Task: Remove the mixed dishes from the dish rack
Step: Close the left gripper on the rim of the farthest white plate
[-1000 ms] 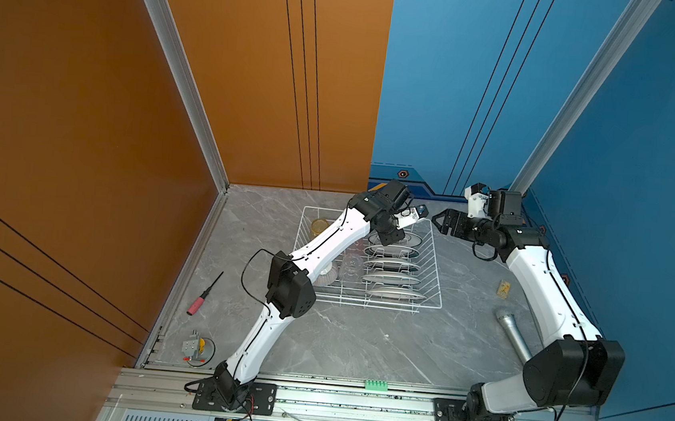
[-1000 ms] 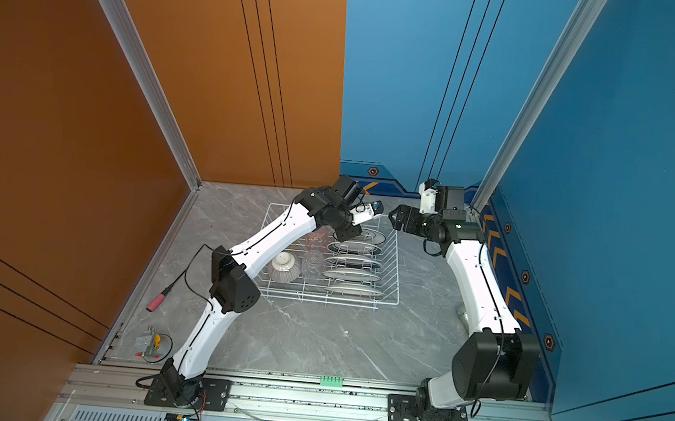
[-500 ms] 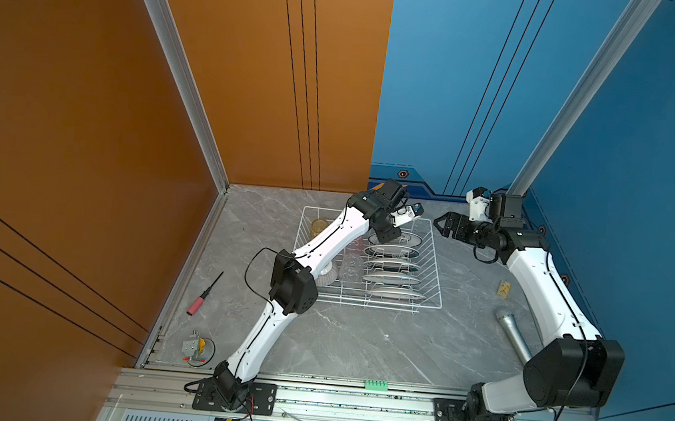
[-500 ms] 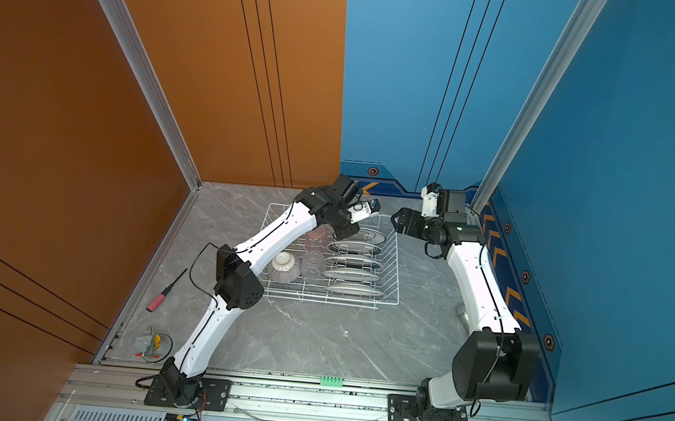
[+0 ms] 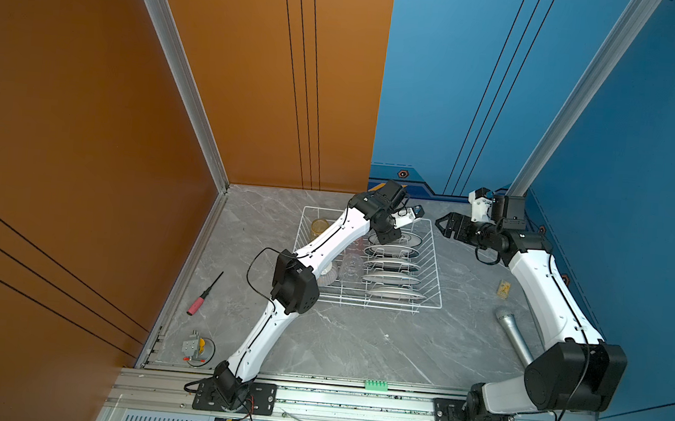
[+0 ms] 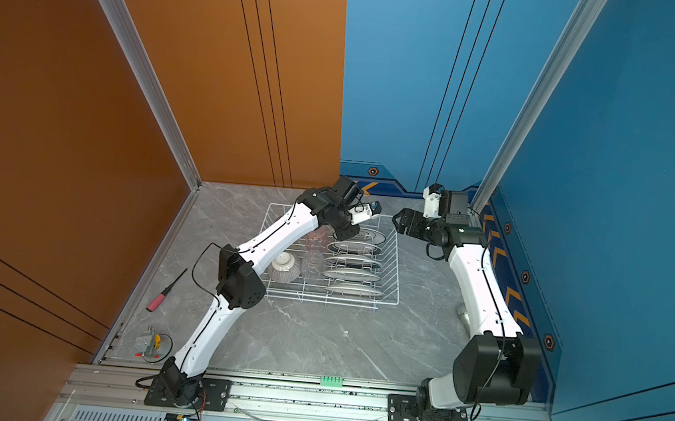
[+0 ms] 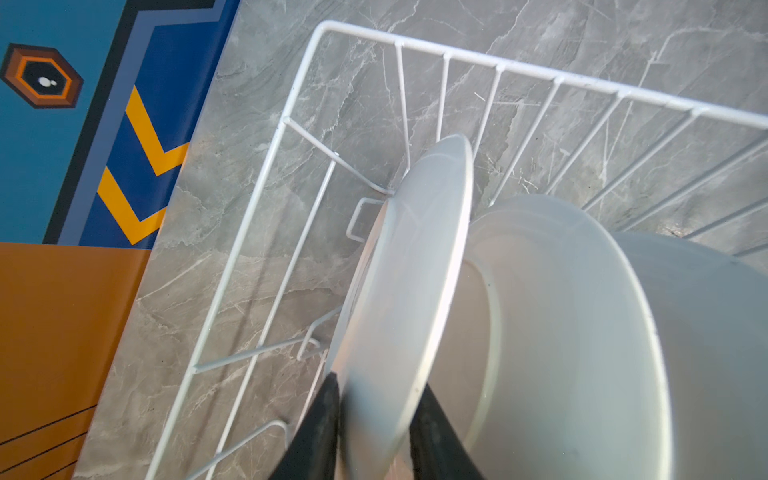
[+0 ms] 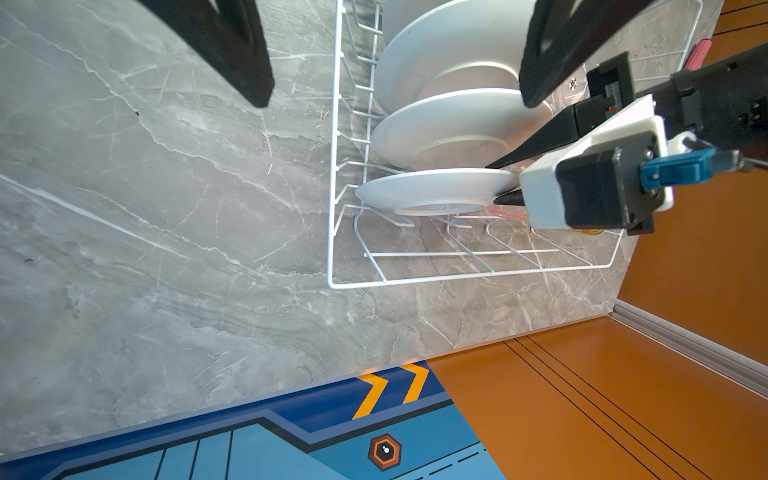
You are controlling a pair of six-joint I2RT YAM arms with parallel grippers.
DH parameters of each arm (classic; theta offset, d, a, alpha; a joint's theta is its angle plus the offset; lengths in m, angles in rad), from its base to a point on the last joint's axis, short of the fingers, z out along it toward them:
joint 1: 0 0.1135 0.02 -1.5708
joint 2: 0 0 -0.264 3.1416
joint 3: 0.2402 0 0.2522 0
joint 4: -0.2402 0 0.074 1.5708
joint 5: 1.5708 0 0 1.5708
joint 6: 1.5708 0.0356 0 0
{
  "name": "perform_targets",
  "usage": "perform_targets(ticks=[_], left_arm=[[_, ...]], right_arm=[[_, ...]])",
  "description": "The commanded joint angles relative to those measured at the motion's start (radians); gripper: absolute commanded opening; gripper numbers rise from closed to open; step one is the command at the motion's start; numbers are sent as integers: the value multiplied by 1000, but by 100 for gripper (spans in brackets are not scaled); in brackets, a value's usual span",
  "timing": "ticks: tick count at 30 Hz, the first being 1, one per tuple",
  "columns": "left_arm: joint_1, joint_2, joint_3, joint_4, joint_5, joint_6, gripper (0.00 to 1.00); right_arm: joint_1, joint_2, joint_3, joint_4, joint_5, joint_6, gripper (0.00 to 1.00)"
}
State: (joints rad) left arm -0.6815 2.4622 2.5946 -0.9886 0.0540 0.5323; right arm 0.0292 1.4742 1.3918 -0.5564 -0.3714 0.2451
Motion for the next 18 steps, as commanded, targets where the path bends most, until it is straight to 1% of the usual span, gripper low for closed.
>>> perform_targets(ticks=[1, 18], left_arm=[[5, 18, 27, -11, 22, 14, 29], [3, 27, 25, 15, -10, 24, 13]], right_arm=[[-8, -38, -17, 11, -21, 18, 91], [-15, -61, -39, 23, -21, 26, 91]])
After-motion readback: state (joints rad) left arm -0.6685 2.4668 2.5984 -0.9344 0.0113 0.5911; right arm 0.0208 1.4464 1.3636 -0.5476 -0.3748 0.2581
